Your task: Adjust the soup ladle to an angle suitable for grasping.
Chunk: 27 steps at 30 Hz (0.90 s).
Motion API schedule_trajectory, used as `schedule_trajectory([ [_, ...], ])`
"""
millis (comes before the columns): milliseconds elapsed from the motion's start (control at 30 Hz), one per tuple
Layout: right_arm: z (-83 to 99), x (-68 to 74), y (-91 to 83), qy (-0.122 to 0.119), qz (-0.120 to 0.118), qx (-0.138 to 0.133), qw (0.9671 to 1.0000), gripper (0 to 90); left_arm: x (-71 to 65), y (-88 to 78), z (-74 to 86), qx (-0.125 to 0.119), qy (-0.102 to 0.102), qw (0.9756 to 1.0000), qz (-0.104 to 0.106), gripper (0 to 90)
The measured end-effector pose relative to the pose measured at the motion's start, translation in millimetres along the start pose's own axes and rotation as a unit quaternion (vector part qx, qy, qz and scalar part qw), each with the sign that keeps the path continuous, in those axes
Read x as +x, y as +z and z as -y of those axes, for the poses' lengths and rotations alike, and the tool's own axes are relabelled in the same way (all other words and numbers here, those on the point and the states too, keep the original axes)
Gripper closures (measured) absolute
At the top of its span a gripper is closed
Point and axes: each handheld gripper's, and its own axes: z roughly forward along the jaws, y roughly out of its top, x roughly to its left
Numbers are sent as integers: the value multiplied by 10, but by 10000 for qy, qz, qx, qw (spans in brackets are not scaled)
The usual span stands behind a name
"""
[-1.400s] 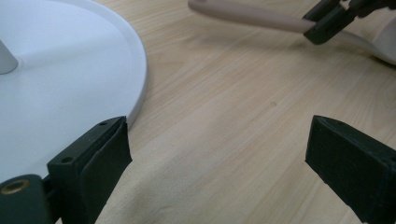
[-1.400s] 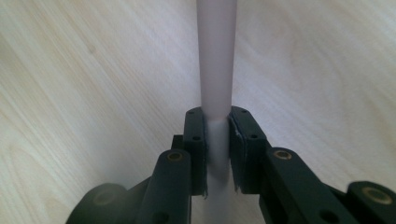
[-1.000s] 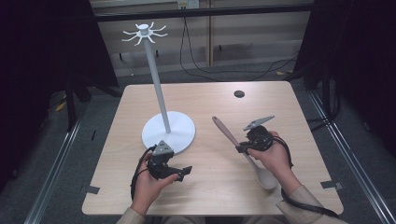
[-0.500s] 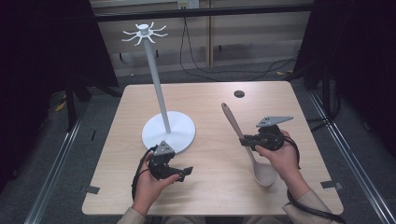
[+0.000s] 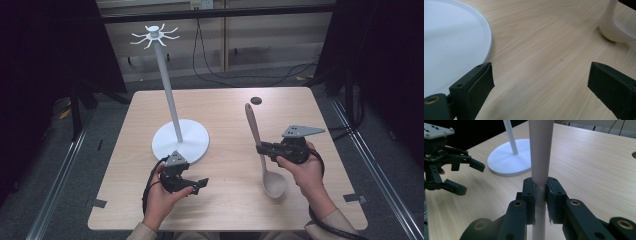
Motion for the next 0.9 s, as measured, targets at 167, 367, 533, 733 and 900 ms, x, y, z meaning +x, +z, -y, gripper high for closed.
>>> schedule_trajectory([
  [167, -63, 45, 3, -55, -101, -191, 9998, 786, -9, -6, -14, -88, -3, 10000, 25, 60],
  [367, -122, 95, 44, 15, -273, -439, 9987, 786, -17, -24, -33, -200, -23, 9998, 53, 57],
  [533, -180, 151, 92, 2, -278, -596, 9978, 787, -26, -43, -49, -278, 0, 9996, 63, 56],
  [733, -250, 233, 132, -79, -220, -668, 9975, 786, -59, -38, -90, -414, -70, 9991, 116, 50],
  [900, -293, 300, 153, -119, -189, -721, 9971, 786, -151, -71, -169, -791, 198, 9966, 111, 96],
])
